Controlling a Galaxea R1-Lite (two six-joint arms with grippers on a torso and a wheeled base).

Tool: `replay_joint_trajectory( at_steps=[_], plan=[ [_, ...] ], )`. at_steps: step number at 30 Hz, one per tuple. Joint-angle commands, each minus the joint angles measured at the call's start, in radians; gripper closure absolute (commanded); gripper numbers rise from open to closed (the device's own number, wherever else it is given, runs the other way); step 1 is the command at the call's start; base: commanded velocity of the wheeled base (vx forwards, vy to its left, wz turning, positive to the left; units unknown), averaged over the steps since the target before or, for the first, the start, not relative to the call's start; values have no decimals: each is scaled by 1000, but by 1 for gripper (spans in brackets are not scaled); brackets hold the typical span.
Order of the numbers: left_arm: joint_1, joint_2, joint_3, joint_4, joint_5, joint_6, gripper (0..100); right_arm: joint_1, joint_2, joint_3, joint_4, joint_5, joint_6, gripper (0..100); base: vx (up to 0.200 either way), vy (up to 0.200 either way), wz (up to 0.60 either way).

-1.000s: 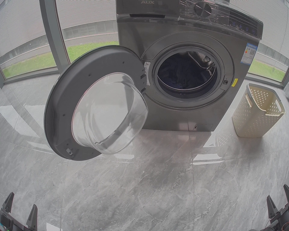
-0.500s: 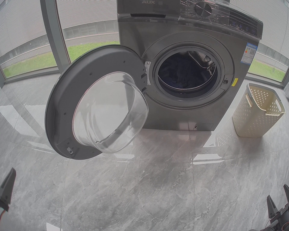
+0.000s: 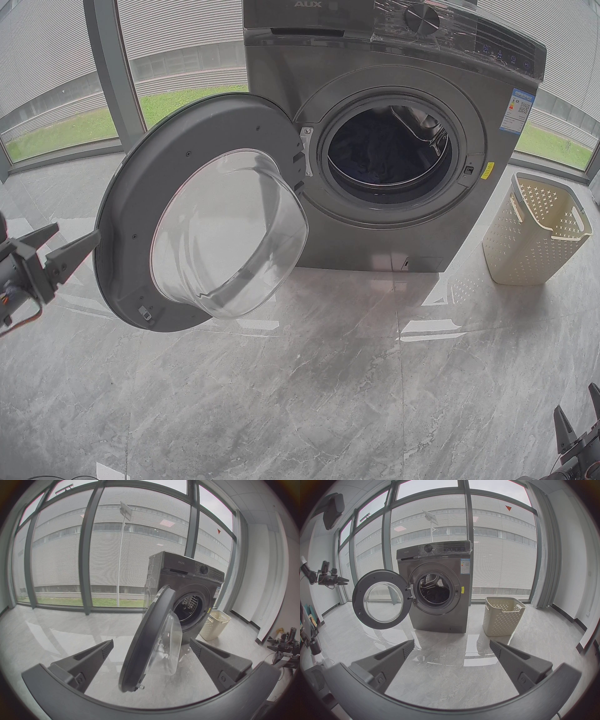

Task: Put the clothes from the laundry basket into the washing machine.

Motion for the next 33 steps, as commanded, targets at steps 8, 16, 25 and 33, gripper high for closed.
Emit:
replay_joint_trajectory(
  at_steps=[8, 16, 25, 33],
  plan=[
    [-17, 308, -108, -62, -124, -6, 0, 2, -13, 18, 0, 0, -1, 0, 0, 0, 0],
    [-232, 233, -37, -79, -136, -26, 0, 2, -15, 18, 0, 0, -2, 0, 0, 0, 0],
    [-509, 121, 30, -74, -110, -96, 0, 0, -13, 18, -2, 0, -5, 0, 0, 0, 0],
    [-485, 133, 24, -79, 13, -101, 0, 0, -13, 18, 0, 0, -5, 0, 0, 0, 0]
  ],
)
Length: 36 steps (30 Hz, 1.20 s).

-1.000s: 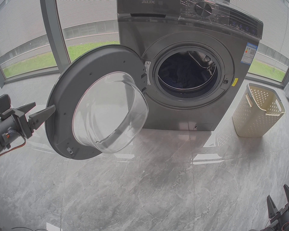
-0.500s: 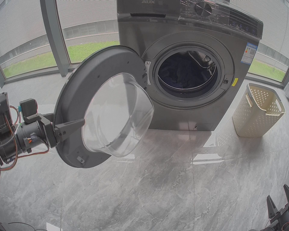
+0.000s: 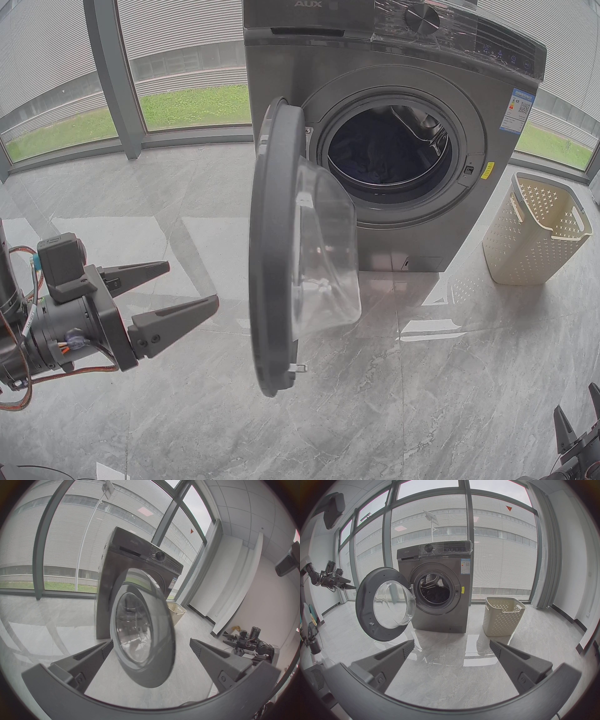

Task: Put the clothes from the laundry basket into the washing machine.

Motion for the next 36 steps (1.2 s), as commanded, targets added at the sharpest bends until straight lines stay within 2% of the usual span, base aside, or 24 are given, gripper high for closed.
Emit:
replay_joint_trajectory(
  at_steps=[1, 4, 6, 7, 8, 13, 14, 16, 17, 18, 20, 25, 30, 36],
  plan=[
    [48, -3, -6, -3, 34, 2, 0, 0, -13, 18, 1, 0, 0, 0, 0, 0, 0],
    [63, 63, -23, -5, 53, 4, 0, 0, -13, 18, 1, 2, -2, 0, 0, 0, 0],
    [54, 129, -40, -15, 111, 4, 0, 0, -13, 18, -1, 0, 0, 0, 0, 0, 0],
    [52, 148, -46, -25, 125, 4, 0, 0, -13, 18, 1, 2, 0, 0, 0, 0, 0],
    [46, 183, -54, -49, 140, 2, 0, 0, -13, 18, 1, 2, 0, 0, 0, 0, 0],
    [-2, 339, -88, -207, 157, -8, 0, 2, -13, 18, 1, 2, -2, 0, 0, 0, 0],
    [-2, 339, -88, -207, 157, -8, 0, 2, -13, 18, 1, 2, -2, 0, 0, 0, 0],
    [-31, 421, -120, -259, 211, -11, 0, 0, -13, 18, 1, 2, -2, 0, 0, 0, 0],
    [-31, 421, -120, -259, 211, -11, 0, 0, -13, 18, 1, 2, -2, 0, 0, 0, 0],
    [-60, 459, -146, -267, 235, -13, 0, 0, -13, 18, 1, 2, -3, 0, 0, 0, 0],
    [-89, 482, -178, -262, 240, -13, 0, 0, -13, 18, 1, 2, -2, 0, 0, 0, 0],
    [-155, 522, -279, -241, 271, -39, 0, 0, -13, 18, -1, 2, -2, 0, 0, 0, 0],
    [-164, 548, -361, -192, 274, -41, 0, 0, -13, 18, -1, 2, -2, 0, 0, 0, 0],
    [-161, 646, -552, -123, 272, -42, 0, 0, -13, 18, -1, 2, -3, 0, 0, 0, 0]
  ],
)
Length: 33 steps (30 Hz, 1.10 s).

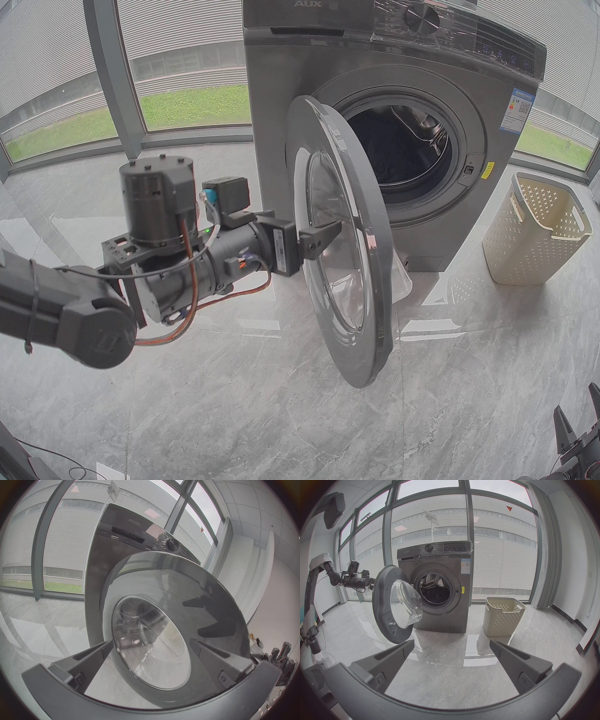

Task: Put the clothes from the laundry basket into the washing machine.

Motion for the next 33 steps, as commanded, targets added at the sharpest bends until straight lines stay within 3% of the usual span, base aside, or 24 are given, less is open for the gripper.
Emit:
replay_joint_trajectory(
  at_steps=[1, 7, 12, 18, 21, 24, 33],
  plan=[
    [4, 123, -175, 54, 1, -2, 0, 0, -13, 18, 1, 0, 0, 0, 0, 0, 0],
    [24, 235, -343, 43, 2, -4, 0, 2, -13, 18, 0, 0, 0, 0, 0, 0, 0],
    [31, 272, -426, 39, 15, -48, 0, 3, -13, 18, 0, 0, 0, 0, 0, 0, 0],
    [45, 307, -515, 48, 21, -53, 0, 2, -13, 18, 1, 0, -2, 0, 0, 0, 0],
    [56, 353, -594, 49, 62, -60, 0, 3, -13, 18, 1, 0, -2, 0, 0, 0, 0],
    [61, 422, -699, 51, 122, -94, 0, 3, -13, 18, 0, 0, -2, 0, 0, 0, 0],
    [56, 561, -897, 60, 137, -108, 0, 3, -15, 18, 0, 0, 0, 0, 0, 0, 0]
  ],
)
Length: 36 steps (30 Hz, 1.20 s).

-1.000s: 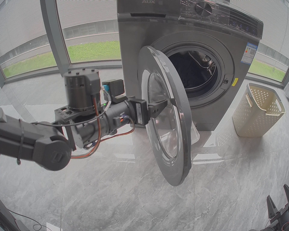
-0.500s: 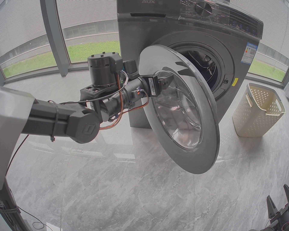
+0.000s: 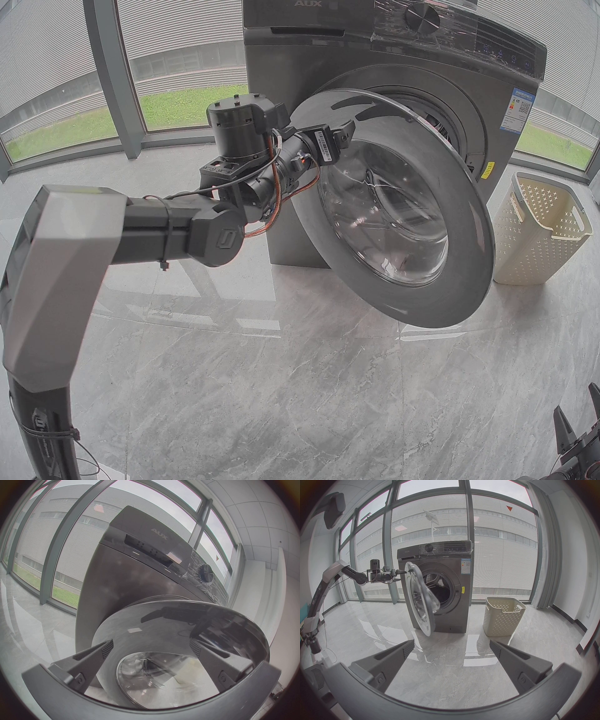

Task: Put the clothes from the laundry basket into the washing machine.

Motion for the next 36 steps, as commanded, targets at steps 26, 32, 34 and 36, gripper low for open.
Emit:
replay_joint_trajectory(
  at_steps=[26, 32, 34, 36],
  plan=[
    [-22, -903, 1136, 27, -2, -33, 0, 1, -15, 18, -1, 0, 1, 0, 0, 0, 0],
    [1, -1312, 1535, 31, 1, 137, 0, -2, -12, 18, 1, 0, -3, 0, 0, 0, 0],
    [30, -1395, 1615, 34, -4, 159, 0, -4, -12, 18, 1, 0, -4, 0, 0, 0, 0],
    [37, -1410, 1627, 35, -5, 160, 0, -4, -12, 18, -1, 0, -4, 0, 0, 0, 0]
  ],
)
